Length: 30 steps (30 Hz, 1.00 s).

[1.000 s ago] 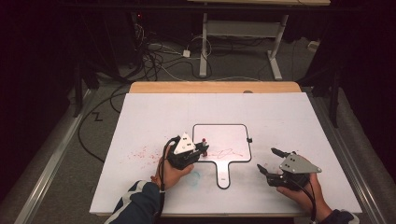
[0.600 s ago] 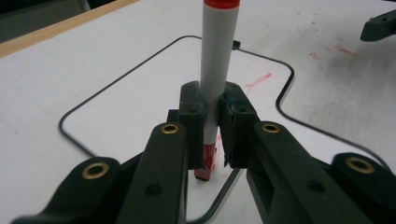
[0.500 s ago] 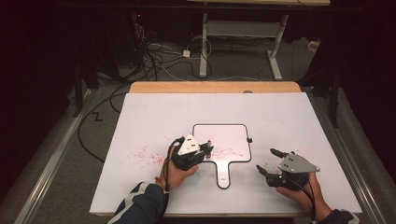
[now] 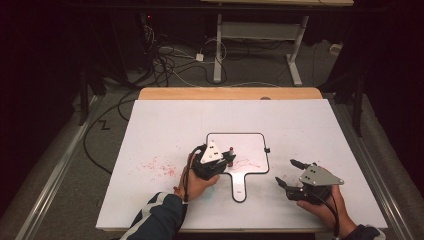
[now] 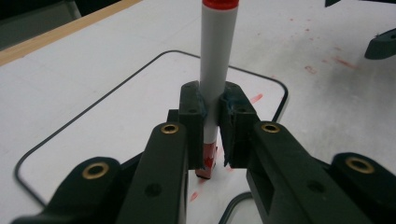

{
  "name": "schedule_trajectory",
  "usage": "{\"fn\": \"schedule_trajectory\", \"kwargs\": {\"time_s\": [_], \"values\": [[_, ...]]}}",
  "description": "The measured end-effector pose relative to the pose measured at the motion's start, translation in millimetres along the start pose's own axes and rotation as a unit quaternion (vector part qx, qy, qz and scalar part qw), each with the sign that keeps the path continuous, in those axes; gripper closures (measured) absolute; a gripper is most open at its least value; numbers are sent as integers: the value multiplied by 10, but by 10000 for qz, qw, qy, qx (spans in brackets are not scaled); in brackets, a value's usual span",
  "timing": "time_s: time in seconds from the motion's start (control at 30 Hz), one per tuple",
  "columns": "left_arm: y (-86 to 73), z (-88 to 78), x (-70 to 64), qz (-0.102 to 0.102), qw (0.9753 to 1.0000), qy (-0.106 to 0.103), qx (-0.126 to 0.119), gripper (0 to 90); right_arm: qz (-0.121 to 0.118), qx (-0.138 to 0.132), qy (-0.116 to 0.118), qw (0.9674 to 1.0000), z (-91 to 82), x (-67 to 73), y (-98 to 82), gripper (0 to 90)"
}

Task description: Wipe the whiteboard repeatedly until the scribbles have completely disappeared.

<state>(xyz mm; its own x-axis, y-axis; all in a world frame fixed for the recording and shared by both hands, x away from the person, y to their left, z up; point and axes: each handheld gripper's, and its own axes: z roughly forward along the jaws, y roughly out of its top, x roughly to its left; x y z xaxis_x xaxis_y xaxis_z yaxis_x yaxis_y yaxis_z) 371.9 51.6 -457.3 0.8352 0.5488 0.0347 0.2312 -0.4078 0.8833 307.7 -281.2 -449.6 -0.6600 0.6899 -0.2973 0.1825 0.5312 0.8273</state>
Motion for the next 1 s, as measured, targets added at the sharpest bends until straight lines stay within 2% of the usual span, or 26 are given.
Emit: {"fn": "schedule_trajectory", "kwargs": {"time_s": [0.17,0.4,0.57,0.73,0.8,0.9,1.0], "values": [[-48,-133,65,37,9998,134,135,788,5,-8,-8,10000,1,-1,6,270],[-81,-210,58,78,9996,198,192,788,-15,13,21,10000,9,6,7,270],[-39,-84,29,-66,9999,120,56,789,-37,18,36,10000,14,10,10,270],[45,67,-151,179,9998,21,24,788,-40,37,44,10000,20,9,8,270],[61,80,-188,296,9995,77,60,788,-51,46,41,10000,18,9,5,270],[52,30,-139,287,9993,194,156,788,-44,51,38,10000,13,6,0,270],[18,-74,-19,141,9990,307,275,789,-40,48,35,10000,7,1,-3,270]]}}
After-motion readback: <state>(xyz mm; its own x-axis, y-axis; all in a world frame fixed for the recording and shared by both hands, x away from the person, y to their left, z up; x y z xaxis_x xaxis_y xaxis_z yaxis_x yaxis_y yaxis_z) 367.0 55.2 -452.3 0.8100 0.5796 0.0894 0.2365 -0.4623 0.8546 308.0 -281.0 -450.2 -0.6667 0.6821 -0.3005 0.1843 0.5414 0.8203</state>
